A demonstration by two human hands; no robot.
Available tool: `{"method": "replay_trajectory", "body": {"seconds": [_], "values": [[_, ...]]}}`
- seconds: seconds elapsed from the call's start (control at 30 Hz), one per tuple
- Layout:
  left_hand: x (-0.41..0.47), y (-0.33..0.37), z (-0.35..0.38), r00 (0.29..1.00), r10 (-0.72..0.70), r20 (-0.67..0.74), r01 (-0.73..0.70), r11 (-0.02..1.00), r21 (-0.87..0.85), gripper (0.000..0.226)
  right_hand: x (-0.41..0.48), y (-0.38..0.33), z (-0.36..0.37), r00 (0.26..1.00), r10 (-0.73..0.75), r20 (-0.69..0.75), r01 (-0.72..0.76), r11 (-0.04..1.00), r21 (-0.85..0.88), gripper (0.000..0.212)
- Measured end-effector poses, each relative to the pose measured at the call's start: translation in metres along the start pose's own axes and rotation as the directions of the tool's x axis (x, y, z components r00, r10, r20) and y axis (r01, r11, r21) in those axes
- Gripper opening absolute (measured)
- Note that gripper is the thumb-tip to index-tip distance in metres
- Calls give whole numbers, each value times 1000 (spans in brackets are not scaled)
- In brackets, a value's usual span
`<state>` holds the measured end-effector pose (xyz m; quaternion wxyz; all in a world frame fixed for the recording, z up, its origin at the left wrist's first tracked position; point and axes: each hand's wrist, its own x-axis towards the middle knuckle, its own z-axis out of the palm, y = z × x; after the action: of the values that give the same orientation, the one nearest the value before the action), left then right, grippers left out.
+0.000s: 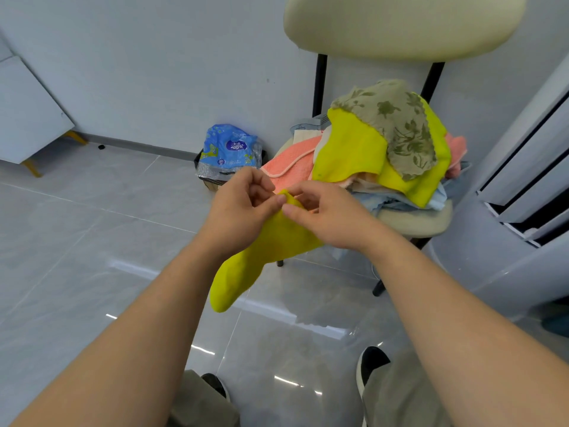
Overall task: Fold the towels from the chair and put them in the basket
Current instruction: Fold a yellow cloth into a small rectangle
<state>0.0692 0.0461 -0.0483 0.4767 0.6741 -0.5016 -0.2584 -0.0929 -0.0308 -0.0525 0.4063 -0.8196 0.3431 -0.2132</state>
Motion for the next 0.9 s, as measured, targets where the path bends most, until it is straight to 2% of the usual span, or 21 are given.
{"method": "replay_trajectory", "body": {"seconds": [0.1, 0.2, 0.27, 0.37, 0.5, 0.67, 0.9], "values": [[-1, -1, 0, 996, -67, 54, 73, 990, -121, 28, 5, 0, -1, 985, -47, -163, 48, 999, 1, 5], [-2, -2, -1, 986, -73, 152, 93, 987, -129, 33, 6, 0, -3, 959, -49, -278, 56, 998, 17, 8], [-4, -1, 2, 981, -35, 188, 53, 994, -94, 31, 5, -2, -5, 931, -75, -358, 67, 997, -35, 7], [-8, 3, 11, 985, 56, 161, -47, 997, -60, 32, 6, 1, -10, 878, -121, -464, 79, 991, -109, 13], [-13, 7, 22, 975, 130, 180, -128, 992, -22, 35, 7, 8, -26, 786, -97, -610, 54, 995, -89, 16], [-18, 9, 27, 954, 209, 214, -238, 964, 118, 43, 6, 19, -41, 713, -50, -699, 12, 998, -59, 19], [-20, 8, 26, 946, 208, 251, -264, 939, 220, 43, 7, 25, -51, 645, 32, -764, -30, 999, 17, 19]]}}
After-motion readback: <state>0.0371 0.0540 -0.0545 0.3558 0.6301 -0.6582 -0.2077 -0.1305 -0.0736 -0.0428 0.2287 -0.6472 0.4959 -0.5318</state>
